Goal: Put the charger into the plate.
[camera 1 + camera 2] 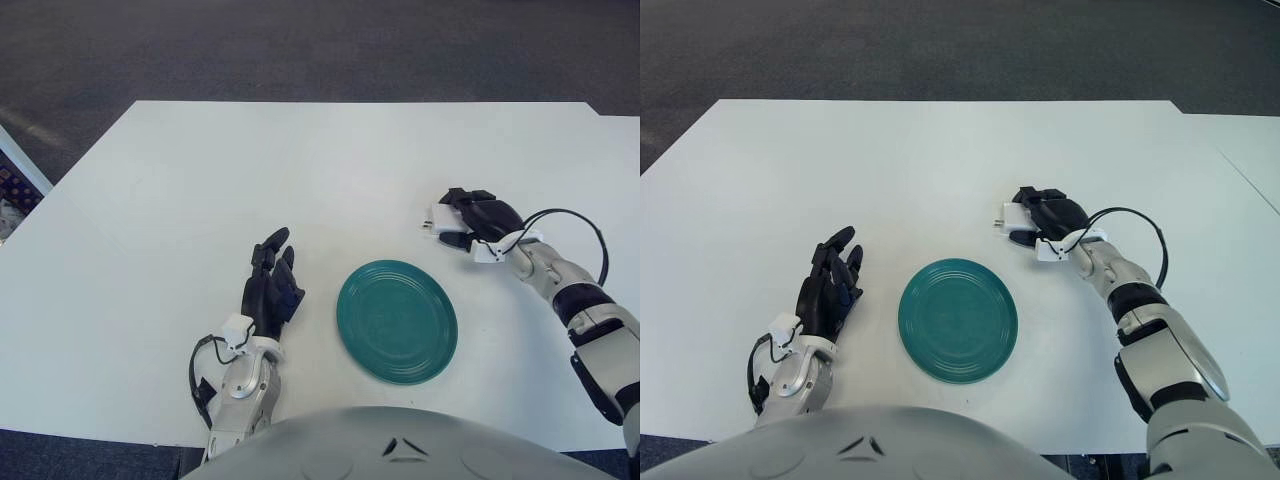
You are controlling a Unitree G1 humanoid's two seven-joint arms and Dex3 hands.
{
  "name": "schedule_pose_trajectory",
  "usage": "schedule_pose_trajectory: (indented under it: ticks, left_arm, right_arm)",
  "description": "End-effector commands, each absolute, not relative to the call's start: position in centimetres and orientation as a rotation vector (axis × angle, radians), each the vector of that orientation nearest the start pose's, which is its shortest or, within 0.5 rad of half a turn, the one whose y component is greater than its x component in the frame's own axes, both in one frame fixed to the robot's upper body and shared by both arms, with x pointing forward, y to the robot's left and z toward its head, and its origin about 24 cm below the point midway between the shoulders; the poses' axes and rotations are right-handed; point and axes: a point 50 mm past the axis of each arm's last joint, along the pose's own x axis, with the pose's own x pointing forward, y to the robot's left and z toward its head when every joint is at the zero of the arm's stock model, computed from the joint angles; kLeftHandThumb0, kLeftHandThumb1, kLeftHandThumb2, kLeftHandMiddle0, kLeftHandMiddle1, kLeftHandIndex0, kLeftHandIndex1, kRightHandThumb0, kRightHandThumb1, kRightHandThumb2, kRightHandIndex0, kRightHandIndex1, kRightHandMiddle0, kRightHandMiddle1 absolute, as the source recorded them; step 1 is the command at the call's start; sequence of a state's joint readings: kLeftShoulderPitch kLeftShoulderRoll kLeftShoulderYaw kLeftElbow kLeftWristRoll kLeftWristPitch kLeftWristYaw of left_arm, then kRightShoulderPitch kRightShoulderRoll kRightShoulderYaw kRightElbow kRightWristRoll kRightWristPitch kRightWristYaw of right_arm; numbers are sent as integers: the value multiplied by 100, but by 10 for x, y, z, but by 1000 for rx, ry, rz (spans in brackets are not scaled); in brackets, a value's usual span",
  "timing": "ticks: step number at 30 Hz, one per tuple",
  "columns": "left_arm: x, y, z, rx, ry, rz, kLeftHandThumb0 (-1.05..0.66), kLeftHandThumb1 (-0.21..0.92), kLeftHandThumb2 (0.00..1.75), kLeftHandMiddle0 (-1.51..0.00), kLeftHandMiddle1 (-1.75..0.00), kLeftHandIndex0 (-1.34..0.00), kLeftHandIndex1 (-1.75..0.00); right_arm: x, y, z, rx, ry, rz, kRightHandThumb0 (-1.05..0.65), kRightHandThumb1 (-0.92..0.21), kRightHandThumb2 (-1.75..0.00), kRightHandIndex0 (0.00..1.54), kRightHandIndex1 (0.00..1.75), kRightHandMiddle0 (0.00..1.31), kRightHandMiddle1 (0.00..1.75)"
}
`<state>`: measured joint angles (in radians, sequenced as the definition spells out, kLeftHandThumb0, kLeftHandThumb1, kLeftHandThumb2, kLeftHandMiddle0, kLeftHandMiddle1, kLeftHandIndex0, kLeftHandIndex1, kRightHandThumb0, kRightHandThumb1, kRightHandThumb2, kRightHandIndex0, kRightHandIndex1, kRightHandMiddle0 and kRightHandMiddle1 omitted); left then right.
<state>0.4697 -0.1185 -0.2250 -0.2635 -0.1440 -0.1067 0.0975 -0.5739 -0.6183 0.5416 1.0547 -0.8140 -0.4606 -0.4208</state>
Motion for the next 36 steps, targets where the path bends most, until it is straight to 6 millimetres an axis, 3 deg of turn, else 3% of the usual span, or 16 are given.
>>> schedule_pose_trajectory:
  ticks: [1, 13, 23, 29, 32, 36]
  left_arm:
    - [167, 107, 29, -370, 50, 87, -93, 92, 85, -39, -4, -4, -90]
    - [166, 110, 31, -392, 29, 85, -90, 92, 87, -40, -3, -1, -88]
    - [167, 114, 31, -409, 26, 78, -88, 92, 87, -38, -2, 0, -84]
    - [166, 116, 30, -396, 24, 71, -88, 92, 87, -38, -1, 0, -84]
    - [165, 118, 30, -396, 20, 65, -87, 92, 87, -38, -1, 0, -84]
    - [165, 120, 31, -403, 18, 61, -87, 92, 86, -38, -1, 0, -83]
  right_arm:
    - [294, -267, -5, -1620, -5, 372, -60, -92, -63, 62, 171, 48, 173]
    - [294, -264, -7, -1627, -55, 346, -56, -92, -72, 80, 175, 71, 175]
    - [296, -258, 0, -1613, -175, 345, -53, -92, -70, 88, 175, 77, 175]
    - [310, -256, 20, -1596, -240, 286, -53, -92, -70, 89, 175, 77, 175]
    - [329, -250, 48, -1530, -297, 213, -53, -92, -69, 90, 175, 77, 175]
    - [339, -238, 74, -1415, -387, 160, -53, -92, -69, 94, 175, 79, 175]
